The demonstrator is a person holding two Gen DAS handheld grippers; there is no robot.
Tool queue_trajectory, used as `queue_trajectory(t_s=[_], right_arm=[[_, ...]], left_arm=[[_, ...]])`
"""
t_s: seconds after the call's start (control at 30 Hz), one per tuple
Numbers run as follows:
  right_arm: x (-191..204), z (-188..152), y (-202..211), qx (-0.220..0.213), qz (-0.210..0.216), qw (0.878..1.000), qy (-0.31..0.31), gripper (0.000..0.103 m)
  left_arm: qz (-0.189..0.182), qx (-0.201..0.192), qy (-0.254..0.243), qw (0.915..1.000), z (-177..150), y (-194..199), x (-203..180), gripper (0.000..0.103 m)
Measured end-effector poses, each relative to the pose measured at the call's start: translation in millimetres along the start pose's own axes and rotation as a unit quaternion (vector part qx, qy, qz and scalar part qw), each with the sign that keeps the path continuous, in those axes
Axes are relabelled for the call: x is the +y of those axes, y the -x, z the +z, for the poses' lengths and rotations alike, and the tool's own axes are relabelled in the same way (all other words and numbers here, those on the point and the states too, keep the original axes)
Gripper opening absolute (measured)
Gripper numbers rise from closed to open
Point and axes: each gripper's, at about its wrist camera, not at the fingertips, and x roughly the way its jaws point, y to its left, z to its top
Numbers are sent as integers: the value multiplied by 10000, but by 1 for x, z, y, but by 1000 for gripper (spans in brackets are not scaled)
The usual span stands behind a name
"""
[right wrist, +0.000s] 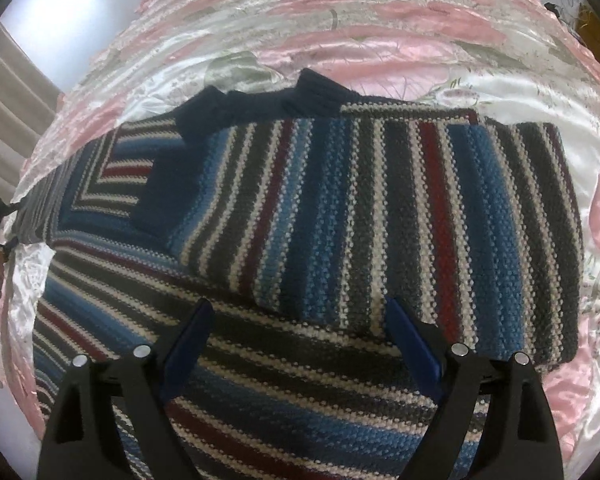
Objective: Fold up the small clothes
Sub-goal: 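Grasp the other navy sleeve cuff with the left gripper and lift it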
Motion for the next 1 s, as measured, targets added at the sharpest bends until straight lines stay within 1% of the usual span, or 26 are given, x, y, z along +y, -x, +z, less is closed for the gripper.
queue_trajectory(t_s=[0.03, 0.07, 0.1, 0.13, 0.17, 0.2, 0.23, 0.3, 0.4, 0.5, 0.53, 0.63, 0.77, 0.93, 1.0], right_arm=[[-1, -1, -1, -14, 2, 10000, 14, 89], [-1, -1, -2, -21, 4, 10000, 17, 89], [-1, -1, -2, -27, 9, 10000, 11, 89], [-2, -2, -3, -32, 16, 10000, -2, 89], [-2, -2, -4, -34, 20, 10000, -16, 89], [-2, -2, -5, -38, 24, 10000, -30, 89], [-3, -2, -5, -47, 29, 10000, -46, 89], [-3, -2, -4, -68, 43, 10000, -44, 89], [-4, -4, -1, -85, 110, 9999, -63, 89], [-8, -7, 7, -132, 177, 9997, -117, 89], [-9, -8, 9, -156, 185, 9996, -129, 89], [-11, -11, 18, -235, 248, 9993, -154, 89], [-15, -14, 26, -304, 208, 9992, -123, 89], [-25, -22, 35, -377, 143, 9991, -87, 89], [-29, -25, 38, -406, 114, 9991, -88, 89]], left_arm=[[-4, -31, 6, 10000, 0, -2, -1, 76], [16, -55, 13, 10000, 2, -5, -3, 70], [65, -76, 20, 9999, 2, -7, -4, 57], [114, -87, 24, 9999, 2, -8, -5, 38], [137, -109, 44, 9998, 1, -9, -6, 28], [63, -95, 78, 9999, 2, -11, -6, 14], [-86, -53, 148, 9998, 1, -12, -6, 13], [-69, -166, 178, 9997, -1, -7, -7, 12], [-59, -453, -192, 9988, -9, 6, -25, 12], [-233, -671, -534, 9960, -19, 23, -49, 12], [-266, -725, -720, 9944, -24, 28, -59, 11], [-488, -871, -1231, 9874, -43, 45, -93, 11], [-919, -928, -1804, 9749, -77, 64, -142, 11], [-1479, -821, -2303, 9583, -128, 74, -199, 11], [-1591, -731, -2502, 9522, -147, 73, -218, 11]])
